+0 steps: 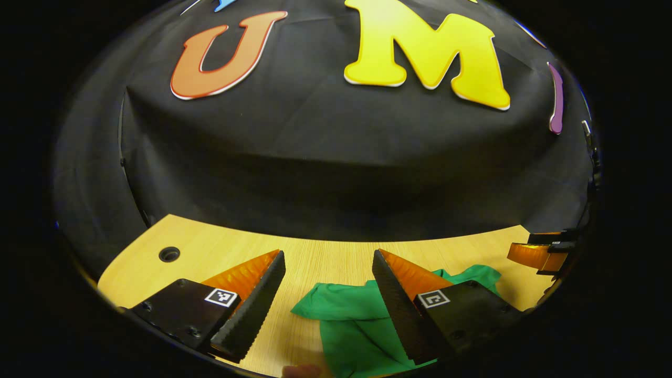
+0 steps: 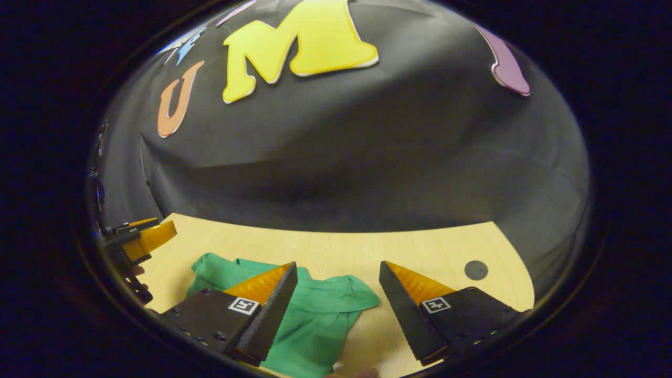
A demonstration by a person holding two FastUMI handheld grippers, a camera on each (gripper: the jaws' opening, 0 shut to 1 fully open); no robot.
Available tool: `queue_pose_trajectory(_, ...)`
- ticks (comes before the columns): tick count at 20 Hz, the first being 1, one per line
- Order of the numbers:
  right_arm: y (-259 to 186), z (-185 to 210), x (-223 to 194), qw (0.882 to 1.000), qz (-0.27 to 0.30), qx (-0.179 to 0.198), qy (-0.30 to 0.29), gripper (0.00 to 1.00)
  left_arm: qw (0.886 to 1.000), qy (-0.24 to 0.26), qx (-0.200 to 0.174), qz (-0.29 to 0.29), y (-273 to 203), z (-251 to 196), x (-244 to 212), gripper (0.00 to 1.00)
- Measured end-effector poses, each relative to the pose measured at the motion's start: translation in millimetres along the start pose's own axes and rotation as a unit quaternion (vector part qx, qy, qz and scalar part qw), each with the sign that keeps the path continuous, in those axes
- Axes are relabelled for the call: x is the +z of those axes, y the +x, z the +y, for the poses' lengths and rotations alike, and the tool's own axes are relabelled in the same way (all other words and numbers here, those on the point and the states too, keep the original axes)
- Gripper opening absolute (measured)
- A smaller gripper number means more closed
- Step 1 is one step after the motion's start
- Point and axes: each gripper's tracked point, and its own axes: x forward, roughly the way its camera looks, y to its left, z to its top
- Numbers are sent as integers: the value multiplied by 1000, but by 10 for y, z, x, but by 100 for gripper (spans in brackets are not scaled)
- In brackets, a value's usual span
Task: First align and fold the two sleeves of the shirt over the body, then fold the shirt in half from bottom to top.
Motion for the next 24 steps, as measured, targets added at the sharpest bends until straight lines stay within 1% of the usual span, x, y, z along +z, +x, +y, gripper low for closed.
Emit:
queue_pose_trajectory(3,-453,89,234,999,-31,-15,4,96,999,-2,-3,-32,-404,-55,323,100)
queue_pose_trajectory(5,-875,196,365,999,-50,-19,0,96,999,-1,-1,-53,-791,-58,553,100)
queue_pose_trajectory(7,-1394,304,504,997,-76,-27,-8,96,997,-4,-4,-76,-1232,-80,788,100)
queue_pose_trajectory(9,-1993,453,579,994,-100,-31,-15,96,996,-2,1,-94,-1781,-54,959,100)
queue_pose_trajectory(10,-2280,519,579,993,-109,-33,-24,92,995,-2,5,-104,-2072,-55,1048,100)
queue_pose_trajectory(11,-2566,593,576,992,-119,-33,-31,96,993,-5,5,-115,-2363,-59,1116,100)
queue_pose_trajectory(12,-2877,680,567,990,-131,-33,-37,92,993,-9,5,-122,-2643,-65,1157,100)
queue_pose_trajectory(13,-3164,724,559,988,-144,-33,-41,96,992,-11,4,-127,-2938,-71,1168,100)
queue_pose_trajectory(14,-3446,783,532,986,-155,-33,-45,96,991,-10,5,-132,-3191,-80,1172,100)
queue_pose_trajectory(15,-3704,842,470,985,-162,-31,-50,99,990,-6,6,-139,-3440,-94,1176,100)
queue_pose_trajectory(17,-4159,926,334,984,-168,-28,-58,94,990,2,4,-142,-3854,-132,1146,100)
queue_pose_trajectory(18,-4361,955,273,983,-170,-29,-60,96,990,4,3,-143,-4049,-122,1125,100)
queue_pose_trajectory(21,-4832,958,116,982,-175,-34,-56,96,990,6,1,-144,-4551,-207,1057,100)
queue_pose_trajectory(23,-5048,985,53,982,-177,-31,-53,96,990,-2,8,-140,-4776,-211,1008,100)
queue_pose_trajectory(24,-5135,991,44,982,-179,-28,-51,95,991,-10,5,-135,-4841,-253,979,100)
